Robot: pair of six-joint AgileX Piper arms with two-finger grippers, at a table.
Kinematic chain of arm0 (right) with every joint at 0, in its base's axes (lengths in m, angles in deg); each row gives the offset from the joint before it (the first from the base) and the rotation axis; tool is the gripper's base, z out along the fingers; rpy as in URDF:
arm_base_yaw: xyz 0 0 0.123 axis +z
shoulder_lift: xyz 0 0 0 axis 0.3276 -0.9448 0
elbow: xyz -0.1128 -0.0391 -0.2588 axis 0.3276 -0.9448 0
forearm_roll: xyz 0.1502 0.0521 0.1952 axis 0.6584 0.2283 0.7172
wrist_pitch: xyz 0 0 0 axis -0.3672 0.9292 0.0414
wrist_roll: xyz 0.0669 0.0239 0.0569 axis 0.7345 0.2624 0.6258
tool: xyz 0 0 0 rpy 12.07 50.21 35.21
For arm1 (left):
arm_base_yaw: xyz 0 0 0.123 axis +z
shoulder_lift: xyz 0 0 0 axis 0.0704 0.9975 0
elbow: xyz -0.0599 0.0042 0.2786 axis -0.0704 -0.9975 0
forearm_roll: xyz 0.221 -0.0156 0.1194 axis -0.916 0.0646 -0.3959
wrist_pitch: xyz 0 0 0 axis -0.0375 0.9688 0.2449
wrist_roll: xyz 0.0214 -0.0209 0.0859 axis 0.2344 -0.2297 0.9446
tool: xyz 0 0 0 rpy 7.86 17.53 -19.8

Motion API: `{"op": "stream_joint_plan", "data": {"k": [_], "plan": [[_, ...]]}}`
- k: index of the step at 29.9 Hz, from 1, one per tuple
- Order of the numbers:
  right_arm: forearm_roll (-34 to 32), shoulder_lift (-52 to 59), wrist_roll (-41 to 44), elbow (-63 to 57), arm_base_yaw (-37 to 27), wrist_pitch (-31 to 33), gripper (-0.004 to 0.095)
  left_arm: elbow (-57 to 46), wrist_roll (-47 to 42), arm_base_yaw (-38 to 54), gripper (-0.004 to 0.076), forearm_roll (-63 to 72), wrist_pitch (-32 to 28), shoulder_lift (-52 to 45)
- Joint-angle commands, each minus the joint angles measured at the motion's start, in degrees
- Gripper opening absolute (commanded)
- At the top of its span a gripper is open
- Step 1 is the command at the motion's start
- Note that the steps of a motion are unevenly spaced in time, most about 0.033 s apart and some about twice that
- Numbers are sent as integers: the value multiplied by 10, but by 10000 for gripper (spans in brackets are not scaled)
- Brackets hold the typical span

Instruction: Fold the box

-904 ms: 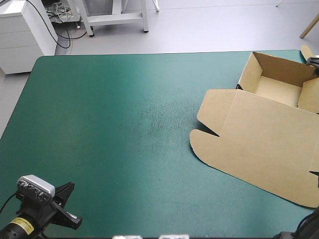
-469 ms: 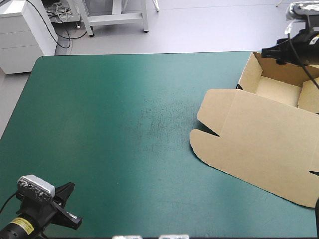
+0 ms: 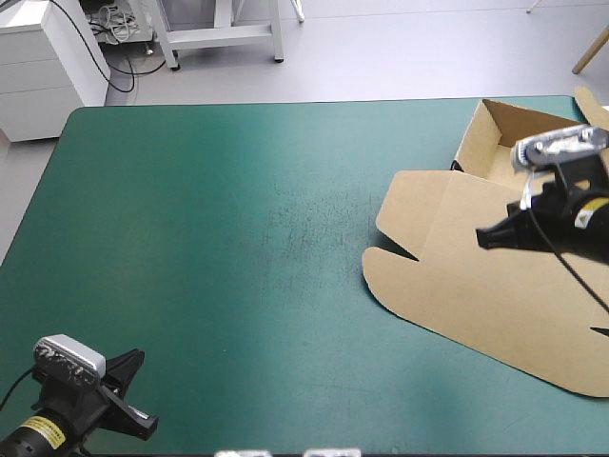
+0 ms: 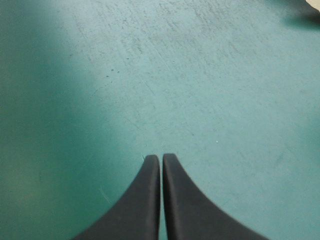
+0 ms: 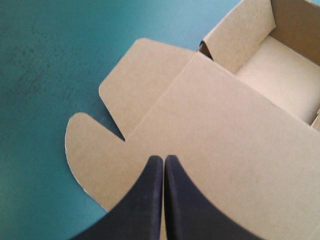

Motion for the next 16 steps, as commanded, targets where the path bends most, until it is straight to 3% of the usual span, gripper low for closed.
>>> {"op": "stream_joint_plan", "data": {"k": [1,7,16], "plan": [[-3,82,-14,-95,1,-79,-16,14,-5,0,-8,12,-40,8],[2,211,-13,-293,1,-187,-16,14,-5,0,-8,12,-40,8],[2,359,-13,-505,1,-273,-16,14,-5,0,-8,12,-40,8]]}}
